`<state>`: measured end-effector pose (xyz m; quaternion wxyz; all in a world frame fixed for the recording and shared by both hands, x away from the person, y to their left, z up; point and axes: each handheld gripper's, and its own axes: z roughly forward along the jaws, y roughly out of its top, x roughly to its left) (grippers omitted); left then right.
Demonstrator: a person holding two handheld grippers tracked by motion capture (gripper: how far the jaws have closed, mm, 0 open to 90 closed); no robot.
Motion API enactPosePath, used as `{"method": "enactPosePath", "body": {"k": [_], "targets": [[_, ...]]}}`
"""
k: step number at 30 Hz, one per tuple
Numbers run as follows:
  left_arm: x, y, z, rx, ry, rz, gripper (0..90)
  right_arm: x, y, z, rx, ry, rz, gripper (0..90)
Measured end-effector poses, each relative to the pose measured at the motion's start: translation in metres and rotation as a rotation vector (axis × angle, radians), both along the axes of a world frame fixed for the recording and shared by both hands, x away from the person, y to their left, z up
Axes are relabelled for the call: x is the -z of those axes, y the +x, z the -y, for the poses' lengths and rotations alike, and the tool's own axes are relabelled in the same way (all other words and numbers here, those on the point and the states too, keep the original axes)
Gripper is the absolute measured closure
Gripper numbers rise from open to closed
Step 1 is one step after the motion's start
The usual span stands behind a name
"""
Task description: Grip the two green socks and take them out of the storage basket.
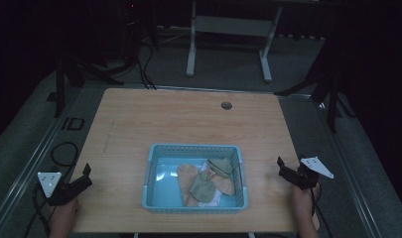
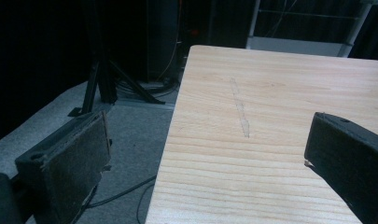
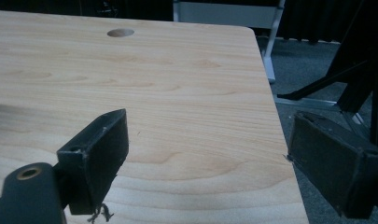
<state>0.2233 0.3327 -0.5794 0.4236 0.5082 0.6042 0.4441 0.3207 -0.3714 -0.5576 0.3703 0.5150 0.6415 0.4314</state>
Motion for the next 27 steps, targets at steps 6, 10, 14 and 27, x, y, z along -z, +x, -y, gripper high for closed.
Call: {"method": "enactPosePath", "body": {"k": [6,10,14,27], "targets": [[-0.0001,0.0002,-0.0003,0.001,0.0,-0.002,0.4,-0.0013,0.0009,0.0014,-0.007,0.016,-0.021,12.2],[-0.0001,0.0004,-0.0002,0.001,-0.001,-0.005,0.4,-0.0015,0.0027,0.003,-0.004,0.02,-0.049,12.2],[-0.0001,0.0003,-0.0003,0.002,-0.001,-0.004,0.4,-0.0008,0.0028,0.0057,0.005,0.026,-0.069,12.2],[-0.0001,0.0004,-0.0001,0.007,-0.001,-0.004,0.4,-0.001,0.0025,0.0076,-0.034,0.028,-0.063,12.2]]}}
